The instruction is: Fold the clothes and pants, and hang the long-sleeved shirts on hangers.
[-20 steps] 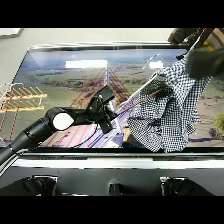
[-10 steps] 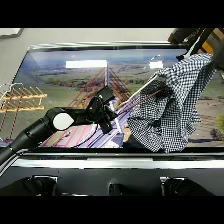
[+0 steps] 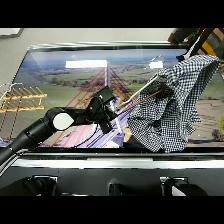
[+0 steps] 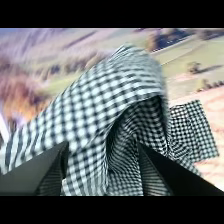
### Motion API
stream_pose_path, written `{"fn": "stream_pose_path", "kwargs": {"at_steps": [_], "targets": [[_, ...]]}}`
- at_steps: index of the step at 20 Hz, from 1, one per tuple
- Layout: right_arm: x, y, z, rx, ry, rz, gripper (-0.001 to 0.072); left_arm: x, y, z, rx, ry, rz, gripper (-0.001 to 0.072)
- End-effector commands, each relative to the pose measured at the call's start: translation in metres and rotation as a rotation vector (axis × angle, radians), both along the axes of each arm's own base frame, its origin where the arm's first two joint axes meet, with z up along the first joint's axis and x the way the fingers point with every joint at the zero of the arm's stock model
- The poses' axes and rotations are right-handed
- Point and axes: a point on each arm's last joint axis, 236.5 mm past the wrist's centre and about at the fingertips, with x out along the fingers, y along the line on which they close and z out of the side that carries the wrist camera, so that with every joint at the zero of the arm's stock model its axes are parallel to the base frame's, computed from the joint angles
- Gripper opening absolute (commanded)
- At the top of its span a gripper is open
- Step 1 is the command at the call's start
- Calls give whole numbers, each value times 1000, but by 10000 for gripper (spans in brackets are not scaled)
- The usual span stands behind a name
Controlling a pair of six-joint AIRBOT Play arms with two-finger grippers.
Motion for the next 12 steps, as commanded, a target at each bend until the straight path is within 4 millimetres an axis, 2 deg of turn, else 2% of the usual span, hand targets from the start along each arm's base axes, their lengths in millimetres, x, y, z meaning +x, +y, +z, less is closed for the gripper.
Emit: {"fn": "stream_pose_path", "kwargs": {"at_steps": [1, 2, 4, 7, 9, 12], "targets": [[-24, 47, -10, -338, -17, 717, 481, 0, 0, 0, 0, -1, 0, 31], [-26, 51, -12, -404, -24, 802, 483, 0, 0, 0, 0, -1, 0, 30], [-22, 64, -15, -392, -52, 878, 489, 0, 0, 0, 0, -1, -1, 31], [-21, 94, -25, -466, -107, 1108, 478, 0, 0, 0, 0, -1, -1, 31], [-17, 108, -34, -480, -103, 1171, 475, 0, 0, 0, 0, -1, -1, 31], [-1, 109, -56, -483, -32, 1188, 475, 0, 0, 0, 0, -1, -1, 31]]}}
